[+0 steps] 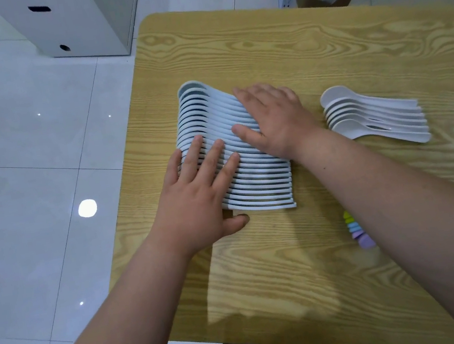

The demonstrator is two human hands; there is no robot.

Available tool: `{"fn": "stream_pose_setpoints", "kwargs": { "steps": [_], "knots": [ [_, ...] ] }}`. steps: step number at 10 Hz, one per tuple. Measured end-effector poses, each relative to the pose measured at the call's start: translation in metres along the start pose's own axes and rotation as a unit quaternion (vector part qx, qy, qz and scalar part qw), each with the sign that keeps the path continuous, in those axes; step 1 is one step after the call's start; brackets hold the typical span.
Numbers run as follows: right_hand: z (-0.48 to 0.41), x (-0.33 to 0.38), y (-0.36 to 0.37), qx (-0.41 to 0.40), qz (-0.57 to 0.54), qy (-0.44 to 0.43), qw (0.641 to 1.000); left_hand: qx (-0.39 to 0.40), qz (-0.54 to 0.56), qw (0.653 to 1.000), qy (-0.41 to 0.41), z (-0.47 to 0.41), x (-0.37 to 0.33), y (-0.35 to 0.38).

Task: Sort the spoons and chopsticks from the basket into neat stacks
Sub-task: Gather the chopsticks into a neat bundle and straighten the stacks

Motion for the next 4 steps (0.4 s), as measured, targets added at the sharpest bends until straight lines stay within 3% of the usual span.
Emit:
{"fn": "stream_pose_setpoints", "kwargs": {
  "steps": [3,4],
  "knots": [
    [0.006,-0.017,-0.032,0.061,-0.01,0.021,0.998,0.039,0.009,0.999,0.004,-0.012,-0.011,-0.014],
    [0.043,-0.021,-0.074,-0.032,-0.103,0.01,0.994,0.022,0.03,0.999,-0.009,-0.018,-0.01,-0.038]
  ]
}}
Point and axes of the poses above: each hand's wrist, its own z-axis away from the middle knuckle, its own y-axis out of the palm, x = y × z, the point moved 3 cm from there along -z, towards the middle knuckle, and after that the axes turned 1 degree about -x, right-handed, at the moved point
